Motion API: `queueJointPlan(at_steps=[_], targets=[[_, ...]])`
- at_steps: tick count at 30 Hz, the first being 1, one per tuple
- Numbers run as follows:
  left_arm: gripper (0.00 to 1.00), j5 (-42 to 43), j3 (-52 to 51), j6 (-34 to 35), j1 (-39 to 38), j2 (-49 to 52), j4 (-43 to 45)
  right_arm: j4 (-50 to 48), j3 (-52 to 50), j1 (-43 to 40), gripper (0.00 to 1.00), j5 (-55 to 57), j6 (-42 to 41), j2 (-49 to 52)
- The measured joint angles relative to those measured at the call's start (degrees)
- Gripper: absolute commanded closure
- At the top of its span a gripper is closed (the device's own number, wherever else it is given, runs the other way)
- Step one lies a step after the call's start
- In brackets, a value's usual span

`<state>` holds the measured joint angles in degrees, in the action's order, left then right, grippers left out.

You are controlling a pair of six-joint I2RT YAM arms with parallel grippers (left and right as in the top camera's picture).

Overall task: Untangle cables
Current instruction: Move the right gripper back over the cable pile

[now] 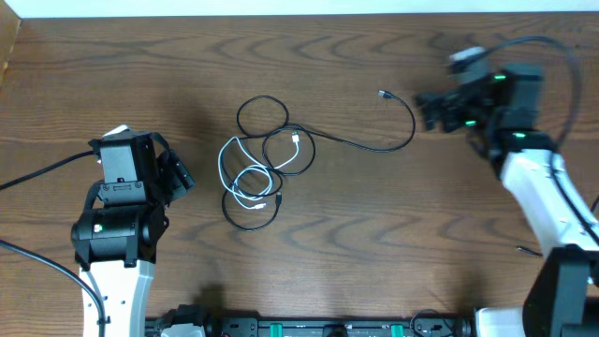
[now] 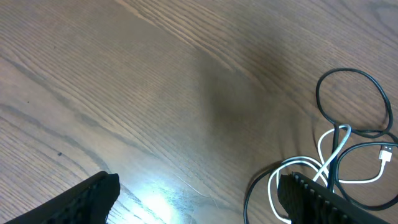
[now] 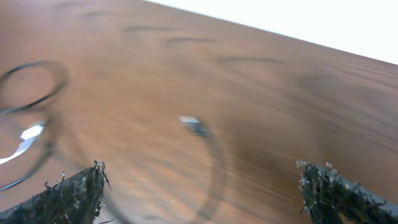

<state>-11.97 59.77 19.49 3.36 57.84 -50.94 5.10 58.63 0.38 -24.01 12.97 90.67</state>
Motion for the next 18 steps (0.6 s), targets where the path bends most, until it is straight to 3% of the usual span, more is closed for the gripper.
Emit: queueJointPlan(at_steps=[18], targets=[[0.14,0.0,0.0,0.0,0.0,0.0,0.0,-2.6,0.0,25.2,0.01,-6.0,6.1,15.6]])
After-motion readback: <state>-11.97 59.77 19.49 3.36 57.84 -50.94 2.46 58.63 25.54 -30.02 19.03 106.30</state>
